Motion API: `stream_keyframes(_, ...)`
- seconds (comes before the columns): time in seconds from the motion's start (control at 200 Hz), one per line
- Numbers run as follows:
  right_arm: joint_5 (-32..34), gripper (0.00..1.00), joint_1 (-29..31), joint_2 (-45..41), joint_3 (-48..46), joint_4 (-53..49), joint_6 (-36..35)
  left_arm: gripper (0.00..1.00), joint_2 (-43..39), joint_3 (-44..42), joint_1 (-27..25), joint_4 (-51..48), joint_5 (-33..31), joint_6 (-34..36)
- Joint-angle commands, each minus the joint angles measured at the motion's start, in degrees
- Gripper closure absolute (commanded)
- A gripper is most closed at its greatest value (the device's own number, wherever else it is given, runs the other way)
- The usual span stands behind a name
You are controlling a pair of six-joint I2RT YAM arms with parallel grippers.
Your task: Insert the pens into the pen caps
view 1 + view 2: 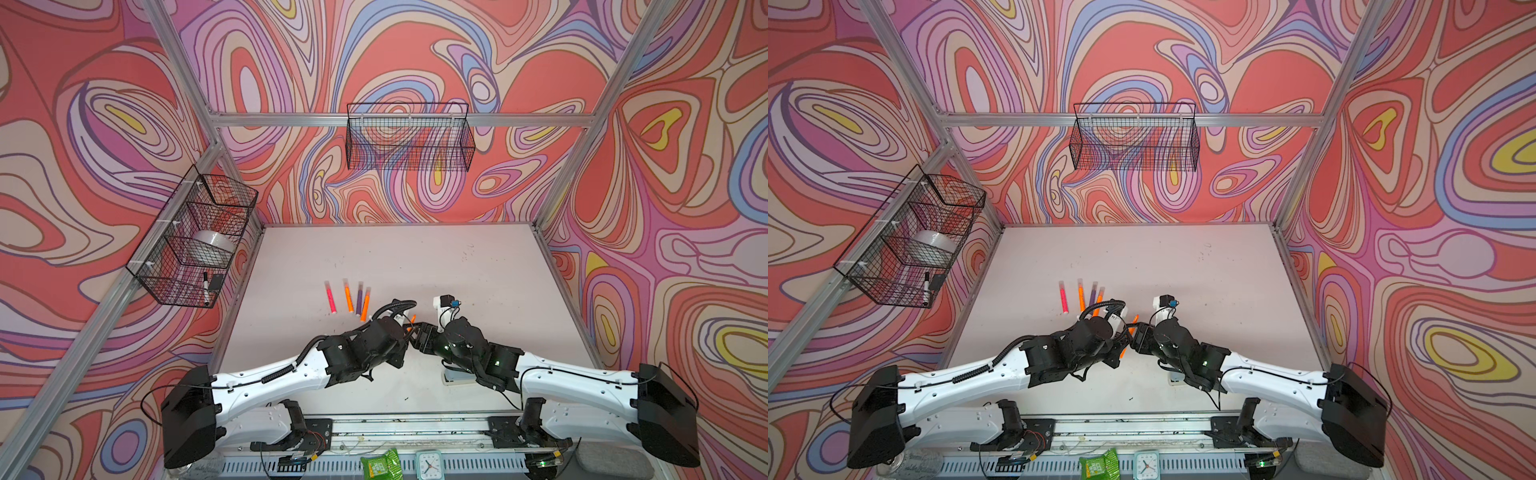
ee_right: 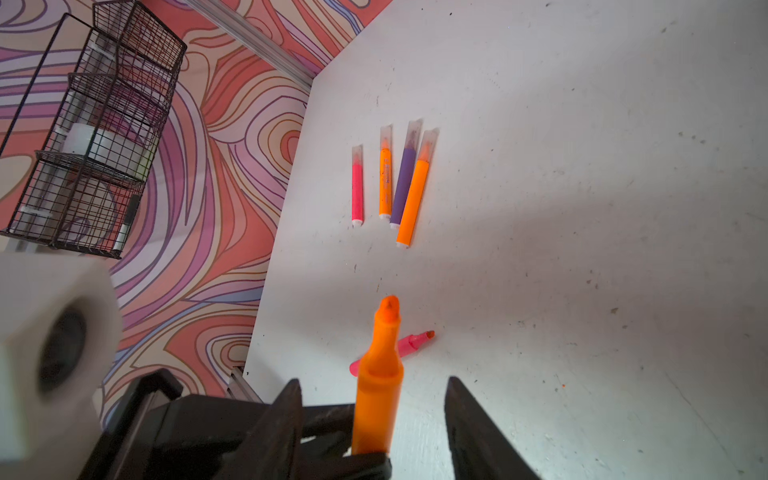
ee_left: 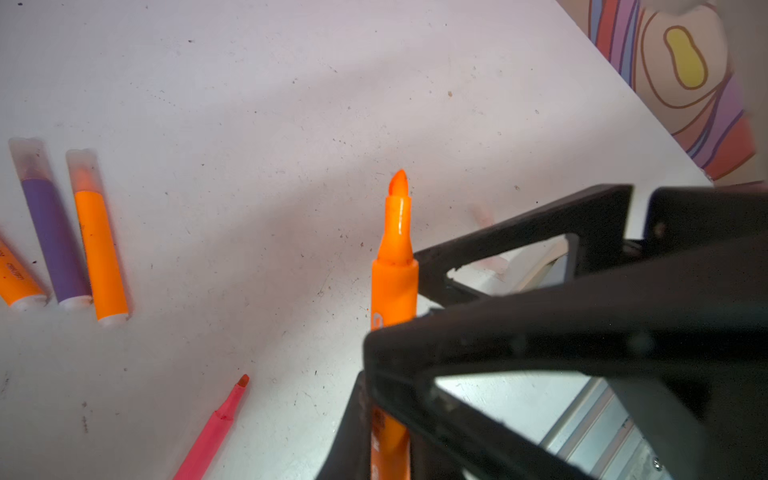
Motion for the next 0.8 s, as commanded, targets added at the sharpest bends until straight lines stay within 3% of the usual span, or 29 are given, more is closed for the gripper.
stream_keyframes(0.0,-0.4,0.50,0.3,0.3,0.5,2.2,0.3,1.00,0.1,1.7,0.0,2.2,1.1,0.7)
stream_keyframes(0.25,-0.5,0.61,0.3,0.9,0.5,3.3,0.3,1.00,-0.8,0.7,0.0,4.6,3.5,0.4)
stream_keyframes(0.476,-0.9,0.84,0.3,1.9,1.1,3.3,0.2,0.98,-0.8,-0.1,0.0,6.5,4.0,-0.1)
stream_keyframes(0.576,-0.7,0.93,0.3,1.6,1.2,2.8,0.1,0.90,-0.5,-0.1,0.0,6.7,4.1,0.2)
stream_keyframes(0.701,-0.7,0.96,0.3,1.3,1.2,2.7,0.2,0.69,-0.1,-0.2,0.0,6.8,3.9,0.3)
stream_keyframes(0.791,-1.3,0.97,0.3,1.5,1.5,2.8,0.1,0.61,0.0,-0.6,0.0,7.6,3.9,0.3)
